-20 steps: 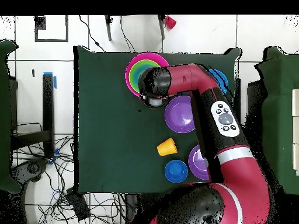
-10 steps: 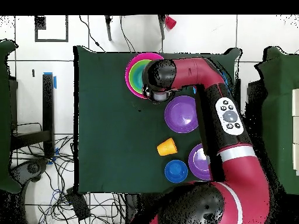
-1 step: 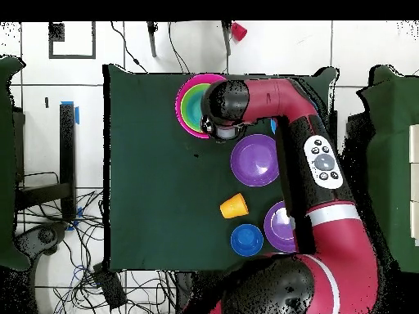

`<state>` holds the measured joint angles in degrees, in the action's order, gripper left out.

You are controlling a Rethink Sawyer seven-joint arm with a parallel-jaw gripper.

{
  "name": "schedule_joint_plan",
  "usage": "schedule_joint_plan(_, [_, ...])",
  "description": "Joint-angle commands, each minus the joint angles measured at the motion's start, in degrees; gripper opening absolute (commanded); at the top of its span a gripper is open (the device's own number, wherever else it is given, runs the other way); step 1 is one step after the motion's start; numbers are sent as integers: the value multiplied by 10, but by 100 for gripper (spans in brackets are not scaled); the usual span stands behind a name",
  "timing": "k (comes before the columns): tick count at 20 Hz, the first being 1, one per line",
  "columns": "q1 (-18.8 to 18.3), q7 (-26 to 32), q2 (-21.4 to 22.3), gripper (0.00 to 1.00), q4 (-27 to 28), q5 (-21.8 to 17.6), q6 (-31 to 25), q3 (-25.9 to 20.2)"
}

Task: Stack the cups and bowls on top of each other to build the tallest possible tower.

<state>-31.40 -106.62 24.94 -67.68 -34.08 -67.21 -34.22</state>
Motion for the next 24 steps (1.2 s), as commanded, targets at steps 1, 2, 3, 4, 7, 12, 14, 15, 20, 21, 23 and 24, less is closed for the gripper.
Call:
schedule_joint_plan(1, [7, 162, -20, 100, 25, -31, -11, -6])
schedule_joint_plan(2, [5, 168, -21, 100, 27, -33, -12, -6])
schedule_joint_plan(3, [4, 171, -22, 100, 28, -33, -13, -6])
schedule_joint_plan(4, [2, 173, -22, 100, 29, -34, -13, -6])
schedule_joint_plan(7, [-3, 180, -26, 100, 32, -36, -11, -5])
schedule_joint_plan(12, [-3, 192, -43, 100, 51, -52, -6, -1])
schedule_joint_plan(14, [-6, 194, -52, 100, 57, -56, -2, 1])
schedule_joint_plan(15, [-8, 196, -57, 100, 59, -54, -3, 0])
schedule_joint_plan(20, [-19, 200, -61, 100, 56, -57, 3, 5])
schedule_joint_plan(21, [-19, 200, -59, 100, 54, -57, 3, 5])
schedule_joint_plan(23, [-20, 201, -57, 100, 52, -57, 3, 4])
schedule_joint_plan(24, [-19, 201, -58, 100, 55, -58, 1, 3])
